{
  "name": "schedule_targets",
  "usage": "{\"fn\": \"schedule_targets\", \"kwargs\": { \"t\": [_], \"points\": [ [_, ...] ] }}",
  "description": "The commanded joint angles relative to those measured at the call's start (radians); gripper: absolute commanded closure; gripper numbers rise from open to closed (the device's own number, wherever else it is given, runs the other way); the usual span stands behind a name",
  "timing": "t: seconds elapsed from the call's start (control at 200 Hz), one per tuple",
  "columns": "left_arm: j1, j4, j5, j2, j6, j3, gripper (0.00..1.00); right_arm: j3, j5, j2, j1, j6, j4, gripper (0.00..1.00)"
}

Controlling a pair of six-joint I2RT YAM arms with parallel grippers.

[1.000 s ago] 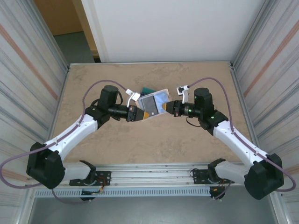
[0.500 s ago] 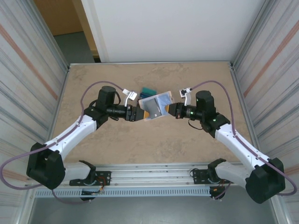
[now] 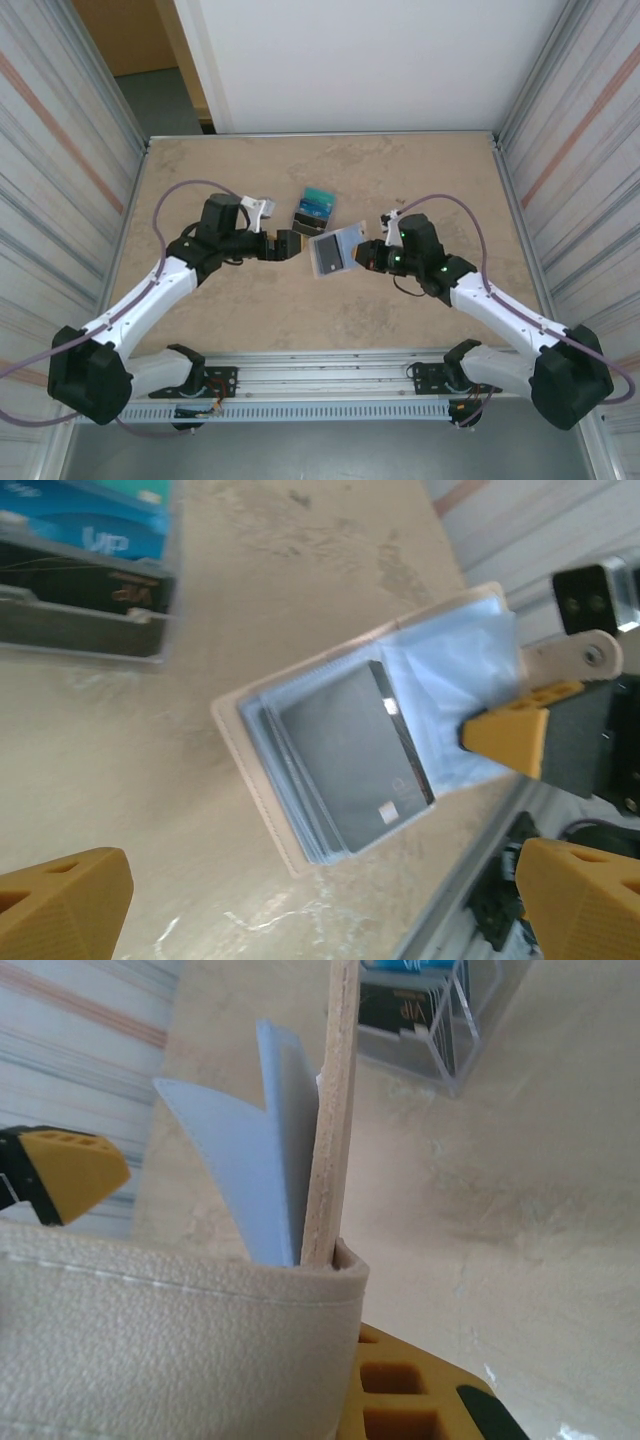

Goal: Take the credit cards out of the card holder

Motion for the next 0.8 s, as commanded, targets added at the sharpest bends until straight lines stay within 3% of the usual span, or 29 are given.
{"fn": "schedule_targets", "kwargs": {
  "t": [0.0, 0.361, 0.556, 0.797],
  "points": [
    [-0.017, -0.019, -0.146, -0.063, -0.007, -0.03, 0.01, -0.001, 0.125, 0.051, 0.045, 0.106, 0.039, 1.0],
    [-0.083, 0.067, -0.305, -0.148, -0.032, -0.132, 0.01, -0.001, 0.099, 0.256, 0.068, 0.176, 0.136, 0.99],
    [-0.096, 0.144, -0.279, -0.096, -0.055, -0.154, 0.01, 0.003, 0.056, 0.357, 0.065, 0.191, 0.201, 0.92],
    [-0.119, 0.169, -0.282, -0.048, -0.053, -0.155, 0.01, -0.004, 0.109, 0.349, 0.057, 0.161, 0.12, 0.7]
  ]
}}
